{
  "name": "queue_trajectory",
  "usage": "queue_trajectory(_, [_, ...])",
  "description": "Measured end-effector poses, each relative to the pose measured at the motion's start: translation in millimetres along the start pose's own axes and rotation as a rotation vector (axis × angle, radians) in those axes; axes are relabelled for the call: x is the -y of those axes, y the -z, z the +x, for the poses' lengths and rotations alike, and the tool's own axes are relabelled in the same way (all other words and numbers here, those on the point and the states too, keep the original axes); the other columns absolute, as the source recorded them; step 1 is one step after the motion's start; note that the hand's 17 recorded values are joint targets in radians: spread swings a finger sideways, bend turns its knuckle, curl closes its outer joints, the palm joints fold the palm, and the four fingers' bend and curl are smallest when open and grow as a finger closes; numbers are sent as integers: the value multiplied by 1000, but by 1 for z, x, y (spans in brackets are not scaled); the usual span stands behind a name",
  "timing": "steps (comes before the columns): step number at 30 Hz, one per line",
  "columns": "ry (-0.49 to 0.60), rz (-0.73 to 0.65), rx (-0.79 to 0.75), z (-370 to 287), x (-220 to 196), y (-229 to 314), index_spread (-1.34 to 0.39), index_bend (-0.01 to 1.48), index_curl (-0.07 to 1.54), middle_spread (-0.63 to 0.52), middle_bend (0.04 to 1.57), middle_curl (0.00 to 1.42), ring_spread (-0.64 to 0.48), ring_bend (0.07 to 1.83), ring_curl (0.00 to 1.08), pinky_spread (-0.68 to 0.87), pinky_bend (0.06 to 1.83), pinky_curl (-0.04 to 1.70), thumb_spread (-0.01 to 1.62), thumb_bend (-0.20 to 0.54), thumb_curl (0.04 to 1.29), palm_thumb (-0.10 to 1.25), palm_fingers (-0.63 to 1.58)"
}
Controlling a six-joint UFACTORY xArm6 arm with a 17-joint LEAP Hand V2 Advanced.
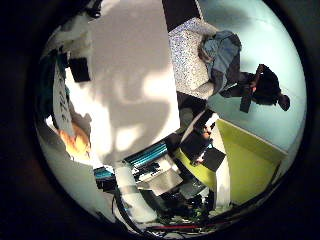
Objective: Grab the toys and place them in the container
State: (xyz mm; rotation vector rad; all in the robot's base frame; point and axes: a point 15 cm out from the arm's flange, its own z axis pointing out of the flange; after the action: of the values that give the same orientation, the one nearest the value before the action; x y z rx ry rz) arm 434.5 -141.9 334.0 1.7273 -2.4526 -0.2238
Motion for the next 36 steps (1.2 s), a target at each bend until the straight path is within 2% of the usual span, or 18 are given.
queue_trajectory(3, [48,32,-1,-19,-32,52,-343,1058,1027,-261,1257,1060,-267,1419,828,-179,1399,944,1018,-12,619,1057,910])
queue_trajectory(9, [213,155,-12,-83,-100,122,-331,1063,1051,-244,1276,1057,-267,1424,858,-165,1373,1025,1006,-13,661,1049,901])
queue_trajectory(20, [497,241,-19,-203,-189,144,-322,1042,1061,-233,1272,1049,-266,1399,877,-161,1321,1107,974,-12,705,1057,911])
queue_trajectory(27, [614,291,4,-281,-196,131,-323,1030,1066,-231,1265,1049,-269,1393,889,-166,1299,1149,961,-14,717,1061,920])
queue_trajectory(36, [669,288,5,-341,-182,97,-324,1027,1076,-232,1258,1055,-272,1378,901,-178,1258,1197,946,-15,738,1057,931])
